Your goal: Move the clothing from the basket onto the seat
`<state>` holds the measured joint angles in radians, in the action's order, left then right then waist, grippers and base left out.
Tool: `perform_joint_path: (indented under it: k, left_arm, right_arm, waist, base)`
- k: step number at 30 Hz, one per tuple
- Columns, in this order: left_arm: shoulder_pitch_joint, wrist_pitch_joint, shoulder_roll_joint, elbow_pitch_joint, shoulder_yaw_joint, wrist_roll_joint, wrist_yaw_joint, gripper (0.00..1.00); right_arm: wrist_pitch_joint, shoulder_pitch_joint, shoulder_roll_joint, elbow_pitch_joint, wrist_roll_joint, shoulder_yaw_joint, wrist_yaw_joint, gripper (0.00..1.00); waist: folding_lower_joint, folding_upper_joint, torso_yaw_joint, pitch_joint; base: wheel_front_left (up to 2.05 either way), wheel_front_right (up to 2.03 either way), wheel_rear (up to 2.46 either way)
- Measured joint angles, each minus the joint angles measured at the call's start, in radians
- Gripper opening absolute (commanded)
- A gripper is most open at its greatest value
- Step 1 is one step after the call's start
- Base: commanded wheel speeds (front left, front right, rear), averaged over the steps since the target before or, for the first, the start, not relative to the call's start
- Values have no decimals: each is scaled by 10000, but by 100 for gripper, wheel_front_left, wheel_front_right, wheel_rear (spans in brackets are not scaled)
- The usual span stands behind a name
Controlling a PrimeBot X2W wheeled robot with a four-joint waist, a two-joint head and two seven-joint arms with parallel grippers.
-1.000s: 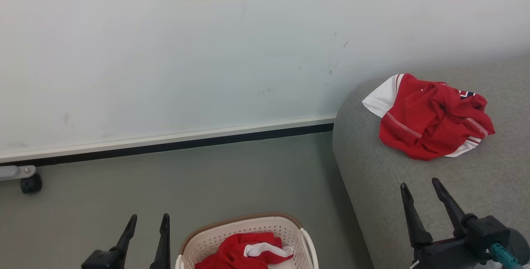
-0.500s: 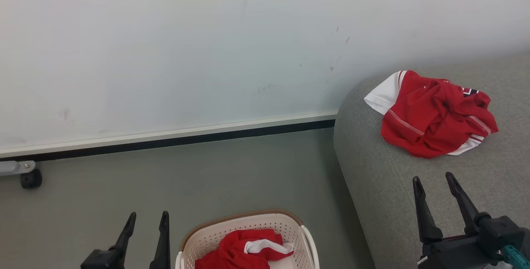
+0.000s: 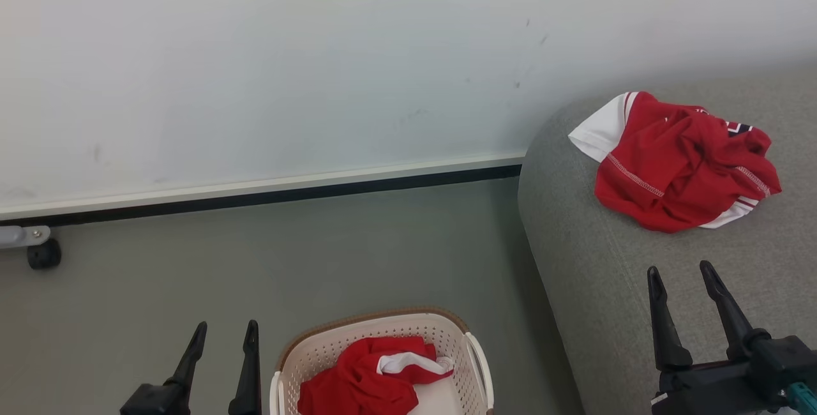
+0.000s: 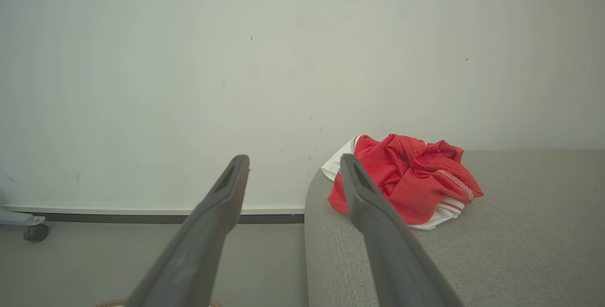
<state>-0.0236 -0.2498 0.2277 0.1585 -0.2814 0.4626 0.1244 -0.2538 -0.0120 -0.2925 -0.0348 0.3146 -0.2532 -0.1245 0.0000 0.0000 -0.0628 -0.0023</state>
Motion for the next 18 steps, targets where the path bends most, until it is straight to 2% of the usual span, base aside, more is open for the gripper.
perform_joint_path:
  k: [10, 18]
  left_arm:
    - [581, 17, -15, -61, -232, -362, 0, 100]
    - [1648, 483, -265, 583, -932, -698, -113, 100]
  right_arm:
    - [0, -358, -2, 399, -79, 362, 0, 100]
    - [-6, -946, -8, 777, -219, 585, 0, 100]
  waist:
    - [0, 0, 28, 1022]
    - [2, 1, -66, 2116]
  base:
    - [0, 0, 0]
    - [0, 0, 0]
